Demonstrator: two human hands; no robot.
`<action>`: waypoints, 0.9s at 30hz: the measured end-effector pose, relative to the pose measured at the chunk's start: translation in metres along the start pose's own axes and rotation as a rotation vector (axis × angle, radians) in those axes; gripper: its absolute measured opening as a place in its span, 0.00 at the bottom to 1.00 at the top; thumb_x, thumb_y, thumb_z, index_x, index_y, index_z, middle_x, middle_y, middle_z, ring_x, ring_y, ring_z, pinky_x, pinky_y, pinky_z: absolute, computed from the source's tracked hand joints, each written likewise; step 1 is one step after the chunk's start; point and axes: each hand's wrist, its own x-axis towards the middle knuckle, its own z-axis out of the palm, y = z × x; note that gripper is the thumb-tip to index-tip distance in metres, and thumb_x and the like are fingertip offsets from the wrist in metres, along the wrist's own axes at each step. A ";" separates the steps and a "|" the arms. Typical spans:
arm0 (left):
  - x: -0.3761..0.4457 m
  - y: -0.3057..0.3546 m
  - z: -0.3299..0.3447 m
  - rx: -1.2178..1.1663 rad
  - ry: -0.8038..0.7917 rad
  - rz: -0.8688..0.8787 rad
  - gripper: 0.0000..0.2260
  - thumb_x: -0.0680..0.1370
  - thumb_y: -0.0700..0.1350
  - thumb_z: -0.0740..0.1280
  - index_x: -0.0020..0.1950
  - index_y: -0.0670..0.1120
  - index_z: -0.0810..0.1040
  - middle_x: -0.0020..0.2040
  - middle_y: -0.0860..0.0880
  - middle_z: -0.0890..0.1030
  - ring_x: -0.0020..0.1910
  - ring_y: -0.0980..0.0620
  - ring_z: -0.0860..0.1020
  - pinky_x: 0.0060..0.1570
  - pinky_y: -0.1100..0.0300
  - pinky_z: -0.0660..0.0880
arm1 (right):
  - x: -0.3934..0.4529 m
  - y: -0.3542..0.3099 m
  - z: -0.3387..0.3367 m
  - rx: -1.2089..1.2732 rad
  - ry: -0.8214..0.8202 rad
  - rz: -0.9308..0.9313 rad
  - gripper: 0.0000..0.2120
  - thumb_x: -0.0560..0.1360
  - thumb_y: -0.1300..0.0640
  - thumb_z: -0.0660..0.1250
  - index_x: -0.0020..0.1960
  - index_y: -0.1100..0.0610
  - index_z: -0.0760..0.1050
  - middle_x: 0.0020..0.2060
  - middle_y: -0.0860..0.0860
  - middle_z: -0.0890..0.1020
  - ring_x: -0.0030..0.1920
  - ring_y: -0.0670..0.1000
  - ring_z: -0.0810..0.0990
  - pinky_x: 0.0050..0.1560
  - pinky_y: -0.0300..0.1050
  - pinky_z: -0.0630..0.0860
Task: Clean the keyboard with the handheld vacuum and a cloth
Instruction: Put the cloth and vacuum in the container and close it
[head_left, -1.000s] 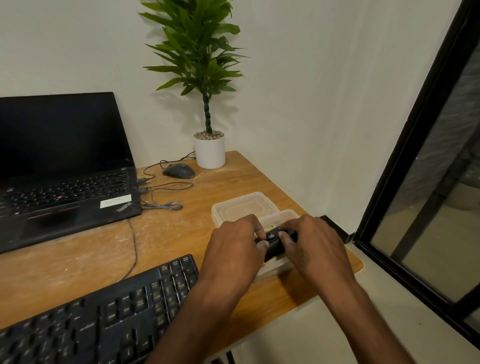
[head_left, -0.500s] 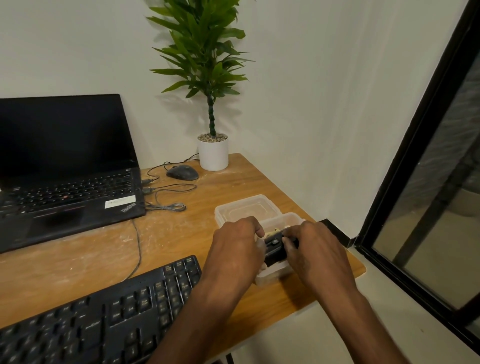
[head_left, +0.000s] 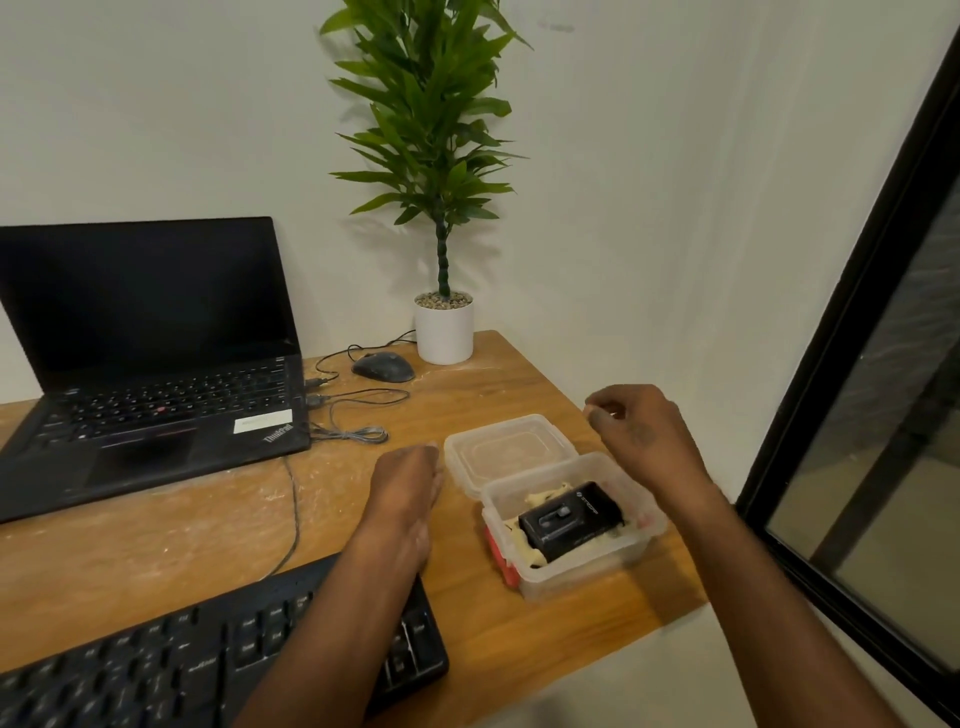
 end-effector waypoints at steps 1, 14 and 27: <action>0.005 -0.001 0.001 -0.031 0.023 -0.029 0.06 0.84 0.33 0.62 0.50 0.38 0.77 0.49 0.43 0.76 0.50 0.48 0.78 0.57 0.54 0.76 | 0.013 0.003 0.003 0.000 -0.037 0.023 0.13 0.81 0.57 0.66 0.64 0.57 0.81 0.58 0.52 0.84 0.54 0.50 0.80 0.53 0.45 0.75; 0.018 0.006 0.018 -0.195 0.057 -0.139 0.16 0.85 0.33 0.59 0.72 0.34 0.73 0.65 0.39 0.78 0.67 0.43 0.78 0.72 0.48 0.73 | 0.089 0.019 0.054 0.056 -0.293 0.308 0.11 0.71 0.68 0.62 0.50 0.71 0.79 0.41 0.63 0.81 0.40 0.59 0.81 0.40 0.51 0.82; 0.000 0.028 0.020 -0.363 -0.059 -0.070 0.13 0.80 0.29 0.68 0.63 0.40 0.80 0.56 0.41 0.85 0.51 0.50 0.84 0.64 0.55 0.80 | 0.078 -0.006 0.028 0.170 0.018 0.173 0.11 0.75 0.68 0.67 0.55 0.63 0.82 0.53 0.60 0.84 0.52 0.61 0.82 0.46 0.51 0.80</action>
